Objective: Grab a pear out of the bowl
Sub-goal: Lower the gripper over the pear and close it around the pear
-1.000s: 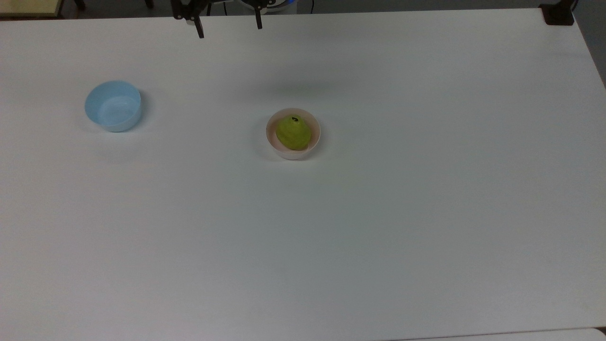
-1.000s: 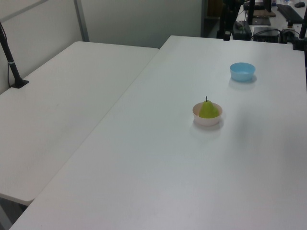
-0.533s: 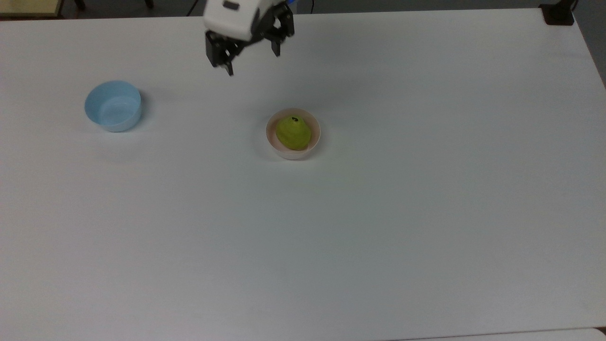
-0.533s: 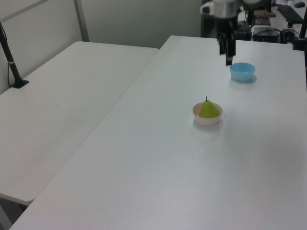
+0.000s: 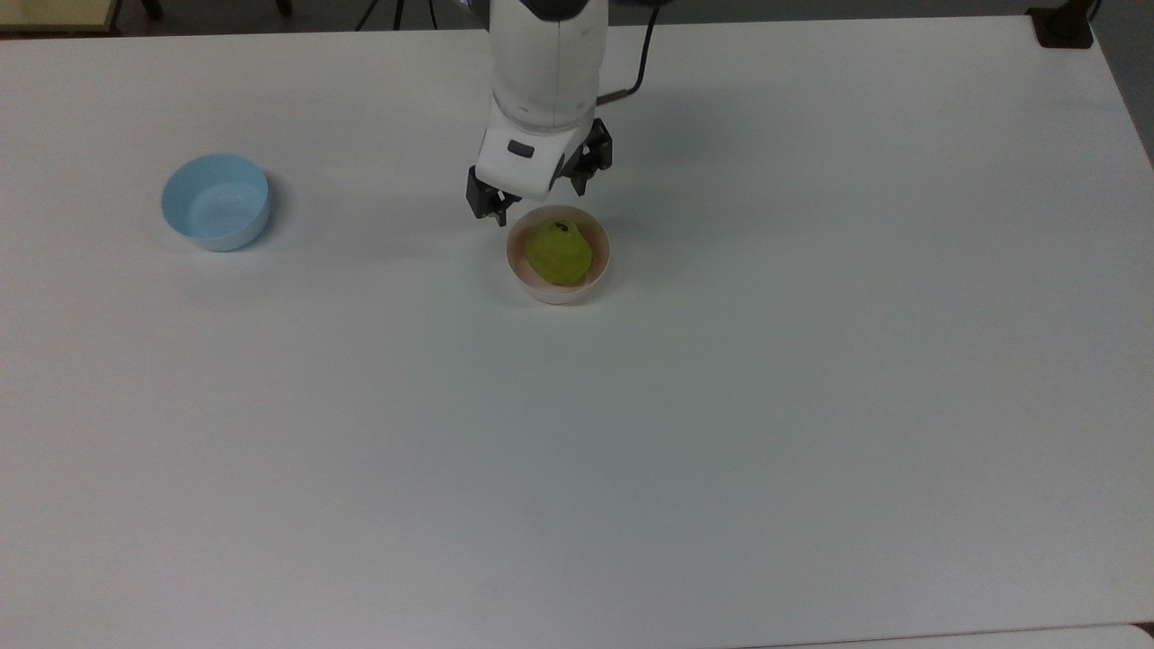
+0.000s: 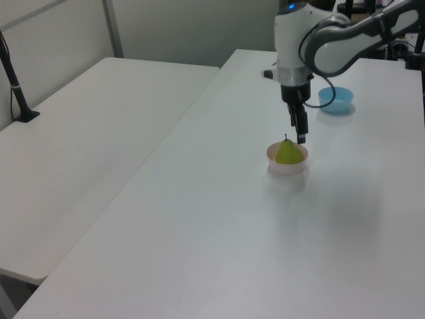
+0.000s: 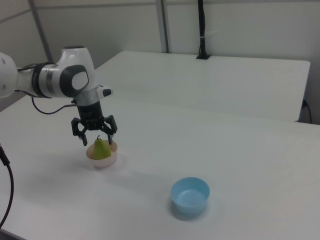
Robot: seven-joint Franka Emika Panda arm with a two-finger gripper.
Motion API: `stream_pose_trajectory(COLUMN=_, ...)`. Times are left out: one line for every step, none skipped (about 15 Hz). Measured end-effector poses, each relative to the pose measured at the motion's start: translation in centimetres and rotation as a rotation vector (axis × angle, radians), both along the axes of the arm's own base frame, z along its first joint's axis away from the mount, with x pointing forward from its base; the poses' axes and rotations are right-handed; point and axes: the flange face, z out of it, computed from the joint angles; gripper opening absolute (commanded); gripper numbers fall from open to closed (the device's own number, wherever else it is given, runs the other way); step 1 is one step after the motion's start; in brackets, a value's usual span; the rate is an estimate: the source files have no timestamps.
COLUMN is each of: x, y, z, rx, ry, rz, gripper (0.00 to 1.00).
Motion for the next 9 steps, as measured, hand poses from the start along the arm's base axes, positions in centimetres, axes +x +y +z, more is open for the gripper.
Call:
stream_pose_trajectory(x=0.2, y=0.4, z=-0.7, rx=-0.001, ry=-0.003, rz=-0.018, gripper=1.00)
stream_pose_trajectory(x=0.4, y=0.7, z=-1.4, rx=-0.001, ry=-0.010, rz=-0.034, gripper=1.00)
stream_pose_trajectory(x=0.6, y=0.8, z=-1.8, rx=0.000, ry=-0.016, rz=-0.041, gripper=1.00)
stream_pose_trajectory(x=0.8, y=0.8, z=-2.3, rx=0.001, ry=-0.021, rz=-0.044, gripper=1.00)
stream_pose_trajectory(x=0.9, y=0.9, z=-2.7, rx=0.002, ry=-0.025, rz=-0.044, gripper=1.00)
stream_pose_trajectory(x=1.1, y=0.9, z=-3.1, rx=0.003, ry=-0.028, rz=-0.044, gripper=1.00)
stream_pose_trajectory(x=1.2, y=0.9, z=-3.4, rx=0.001, ry=-0.029, rz=-0.041, gripper=0.99)
stream_pose_trajectory(x=1.2, y=0.9, z=-3.7, rx=-0.010, ry=-0.027, rz=-0.034, gripper=0.94)
stream_pose_trajectory(x=1.2, y=0.8, z=-4.0, rx=-0.023, ry=-0.025, rz=-0.025, gripper=0.85)
